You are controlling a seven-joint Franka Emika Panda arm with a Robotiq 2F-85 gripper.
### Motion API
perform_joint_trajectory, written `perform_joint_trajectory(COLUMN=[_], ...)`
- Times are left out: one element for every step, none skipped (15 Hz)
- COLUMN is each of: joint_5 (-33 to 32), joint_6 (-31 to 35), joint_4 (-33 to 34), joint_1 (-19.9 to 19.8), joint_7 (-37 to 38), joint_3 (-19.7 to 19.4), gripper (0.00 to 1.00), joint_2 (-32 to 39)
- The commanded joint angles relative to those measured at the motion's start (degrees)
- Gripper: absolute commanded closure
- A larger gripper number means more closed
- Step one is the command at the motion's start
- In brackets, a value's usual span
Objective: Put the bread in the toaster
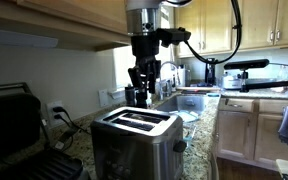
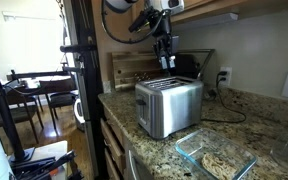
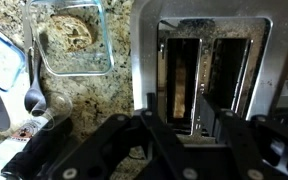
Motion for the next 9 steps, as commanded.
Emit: perform_joint_trajectory(joint_5=[-0.6,-0.5,-0.5,-0.3,-0.3,-0.2,-0.2,-0.2,-0.2], joint_6=[-0.8,-0.8,-0.7,-0.8,-0.7,-0.1,-0.1,-0.1,-0.1], joint_4=[0.5,0.4,0.3,0.3,0.2,0.2,0.2,0.3,0.3], joint_1=[1.0,1.0,1.0,1.1,1.1,1.1,1.1,1.1,1.1], joint_7=[1.7,1.7,1.6,1.4,1.5,0.3,0.3,0.3,0.3], joint_3=[-0.8,-0.8,-0.8,-0.8,-0.8,-1.0,-1.0,-1.0,-1.0], gripper=[0.21,0.14,0.08,0.02,0.01,0.13,0.07,0.01,0.00], joint_2=[-0.1,-0.3,-0.5,-0.6,-0.8,0.0,0.0,0.0,0.0])
